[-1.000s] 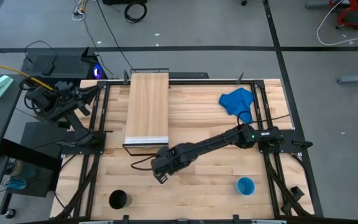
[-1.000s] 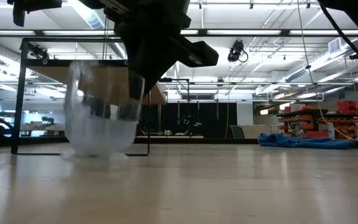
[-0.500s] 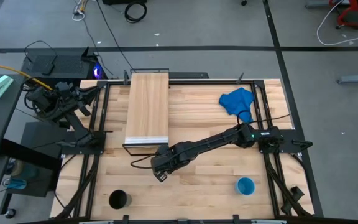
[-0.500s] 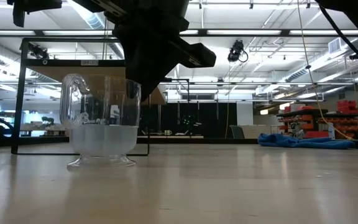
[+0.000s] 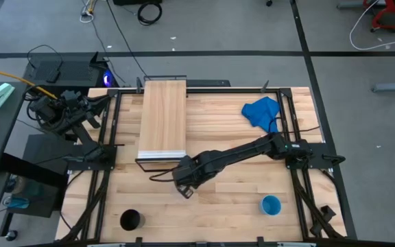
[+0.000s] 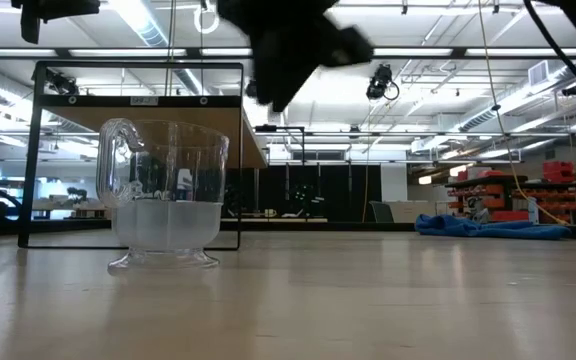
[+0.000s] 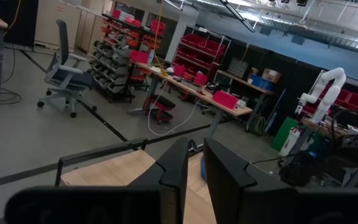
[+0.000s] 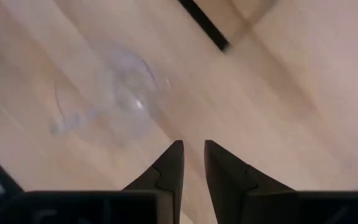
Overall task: Stack small to large cups/mugs on shelf
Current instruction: Move the blue cup to the bottom of the transparent mug
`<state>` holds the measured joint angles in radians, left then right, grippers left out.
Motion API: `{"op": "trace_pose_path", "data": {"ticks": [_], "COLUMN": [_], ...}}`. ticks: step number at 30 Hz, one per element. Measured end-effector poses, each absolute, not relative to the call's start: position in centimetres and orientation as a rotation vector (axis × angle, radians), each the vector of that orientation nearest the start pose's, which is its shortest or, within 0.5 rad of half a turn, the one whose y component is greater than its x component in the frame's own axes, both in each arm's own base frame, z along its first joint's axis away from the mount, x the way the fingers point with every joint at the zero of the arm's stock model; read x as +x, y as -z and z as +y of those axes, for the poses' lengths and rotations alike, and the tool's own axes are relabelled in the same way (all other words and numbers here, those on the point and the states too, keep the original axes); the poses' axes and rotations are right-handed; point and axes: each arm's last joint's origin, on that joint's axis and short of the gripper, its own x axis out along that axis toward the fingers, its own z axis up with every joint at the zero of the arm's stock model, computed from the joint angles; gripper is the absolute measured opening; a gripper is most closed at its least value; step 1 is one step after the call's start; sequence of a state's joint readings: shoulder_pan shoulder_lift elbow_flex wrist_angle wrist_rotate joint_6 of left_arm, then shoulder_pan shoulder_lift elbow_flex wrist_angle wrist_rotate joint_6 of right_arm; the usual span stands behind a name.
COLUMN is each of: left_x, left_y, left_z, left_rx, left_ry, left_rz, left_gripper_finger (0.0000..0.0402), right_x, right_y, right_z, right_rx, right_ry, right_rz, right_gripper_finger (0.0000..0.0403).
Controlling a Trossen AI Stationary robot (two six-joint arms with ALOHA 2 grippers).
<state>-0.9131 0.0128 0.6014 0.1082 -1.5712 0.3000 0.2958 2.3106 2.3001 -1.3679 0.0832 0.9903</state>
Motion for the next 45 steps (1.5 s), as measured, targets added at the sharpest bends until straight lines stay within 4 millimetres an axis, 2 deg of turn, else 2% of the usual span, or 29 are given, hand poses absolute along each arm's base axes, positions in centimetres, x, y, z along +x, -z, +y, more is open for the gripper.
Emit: {"op": "trace_pose_path", "data": {"ticks": [4, 8, 12, 15, 18, 24, 28, 31, 34, 36, 40, 45], "left_x": [1.0, 1.0, 1.0, 1.0, 1.0, 1.1, 1.1, 1.1, 1.1, 1.1, 1.1, 1.2], "left_y": [-33.6, -33.6, -33.6, -33.6, -33.5, -33.5, -33.4, -33.4, -33.4, -33.4, -33.3, -33.2], "left_z": [3.5, 3.5, 3.5, 3.5, 3.4, 3.4, 3.4, 3.4, 3.4, 3.3, 3.3, 3.2], "left_rx": [-0.380, -0.381, -0.384, -0.411, -0.448, -0.518, -0.545, -0.545, -0.540, -0.531, -0.512, -0.498], "left_ry": [-0.649, -0.649, -0.649, -0.647, -0.645, -0.642, -0.640, -0.640, -0.640, -0.641, -0.642, -0.643], "left_rz": [-0.129, -0.130, -0.131, -0.140, -0.153, -0.177, -0.186, -0.186, -0.184, -0.181, -0.175, -0.170], "left_gripper_finger": [0.0055, 0.0051, 0.0054, 0.0057, 0.0055, 0.0048, 0.0052, 0.0054, 0.0054, 0.0052, 0.0052, 0.0057], "right_x": [40.7, 37.3, 32.2, 27.7, 22.3, 12.3, 8.3, 7.4, 8.5, 9.5, 11.2, 13.4], "right_y": [-29.7, -34.0, -37.5, -39.2, -39.9, -38.4, -36.3, -34.5, -32.5, -31.3, -29.3, -28.0], "right_z": [12.9, 13.4, 13.6, 13.6, 14.0, 15.1, 16.7, 18.6, 20.9, 21.6, 22.6, 22.6], "right_rx": [0.433, 0.382, 0.403, 0.522, 0.656, 0.873, 1.010, 1.040, 1.071, 1.052, 0.996, 0.976], "right_ry": [0.485, 0.386, 0.384, 0.433, 0.471, 0.543, 0.647, 0.653, 0.642, 0.703, 0.835, 0.913], "right_rz": [1.392, 1.320, 1.248, 1.194, 1.181, 1.215, 1.239, 1.256, 1.260, 1.267, 1.288, 1.266], "right_gripper_finger": [0.0071, 0.0071, 0.0067, 0.0063, 0.0058, 0.0050, 0.0050, 0.0050, 0.0050, 0.0049, 0.0049, 0.0049]}}
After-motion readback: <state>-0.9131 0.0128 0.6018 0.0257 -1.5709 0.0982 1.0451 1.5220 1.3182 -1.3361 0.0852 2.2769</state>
